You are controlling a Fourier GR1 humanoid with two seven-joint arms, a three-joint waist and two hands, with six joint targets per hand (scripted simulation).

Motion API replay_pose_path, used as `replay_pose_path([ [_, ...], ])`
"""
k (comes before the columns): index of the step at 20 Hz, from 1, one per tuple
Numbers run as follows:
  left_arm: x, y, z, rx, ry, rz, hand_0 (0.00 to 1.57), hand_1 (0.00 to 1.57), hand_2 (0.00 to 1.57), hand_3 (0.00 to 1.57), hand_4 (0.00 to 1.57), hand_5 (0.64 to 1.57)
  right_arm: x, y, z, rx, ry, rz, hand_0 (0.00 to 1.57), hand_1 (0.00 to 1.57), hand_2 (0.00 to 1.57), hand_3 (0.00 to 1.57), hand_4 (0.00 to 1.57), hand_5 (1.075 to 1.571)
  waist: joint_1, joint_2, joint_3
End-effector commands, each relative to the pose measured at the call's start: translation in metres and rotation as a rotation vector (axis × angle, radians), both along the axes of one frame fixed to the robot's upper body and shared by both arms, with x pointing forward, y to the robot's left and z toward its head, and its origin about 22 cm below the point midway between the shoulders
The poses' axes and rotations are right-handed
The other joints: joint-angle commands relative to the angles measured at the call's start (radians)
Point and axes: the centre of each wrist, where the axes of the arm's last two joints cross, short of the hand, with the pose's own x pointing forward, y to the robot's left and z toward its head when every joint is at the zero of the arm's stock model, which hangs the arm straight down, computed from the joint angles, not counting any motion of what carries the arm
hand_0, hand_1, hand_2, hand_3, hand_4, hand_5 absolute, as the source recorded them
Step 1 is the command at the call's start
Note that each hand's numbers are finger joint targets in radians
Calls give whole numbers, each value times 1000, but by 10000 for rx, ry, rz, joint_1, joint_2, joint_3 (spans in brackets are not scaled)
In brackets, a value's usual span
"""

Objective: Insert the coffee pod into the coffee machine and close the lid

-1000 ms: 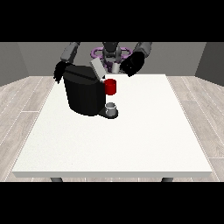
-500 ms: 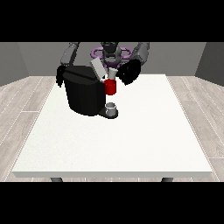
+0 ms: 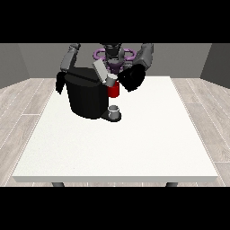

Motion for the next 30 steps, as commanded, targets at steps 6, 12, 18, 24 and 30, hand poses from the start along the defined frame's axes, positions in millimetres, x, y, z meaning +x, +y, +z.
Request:
replay_pose_path([
  [6, 0, 14, 9, 618, -575, 185, 1443, 1443, 1477, 1329, 700, 1571, 20, -8, 26, -147, -336, -36, 0, 0, 0, 0, 231, 1571, -130, 631, -4],
  [12, 3, -5, 25, 386, -733, 333, 1391, 1391, 1434, 1386, 593, 1571, 27, 2, 21, -40, -90, 1, 0, 0, 0, 0, 260, 1571, -108, 526, 0],
  [18, 2, -23, 12, -184, -1063, -388, 860, 860, 914, 875, 341, 1571, 21, -16, 2, 344, -200, -458, 0, 0, 0, 0, 326, 1571, 383, 709, 3],
  [24, -12, -38, -101, -2173, 359, -2165, 0, 0, 0, 0, 0, 1571, -23, -44, -45, 851, 1252, -1630, 0, 0, 0, 0, 224, 1571, 1546, -1075, -12],
  [30, -43, -20, -188, -4386, 1530, -1968, 0, 0, 0, 0, 0, 1571, -62, -40, -80, 754, 2091, -1690, 0, 0, 0, 0, 268, 1571, 2060, -2732, -24],
])
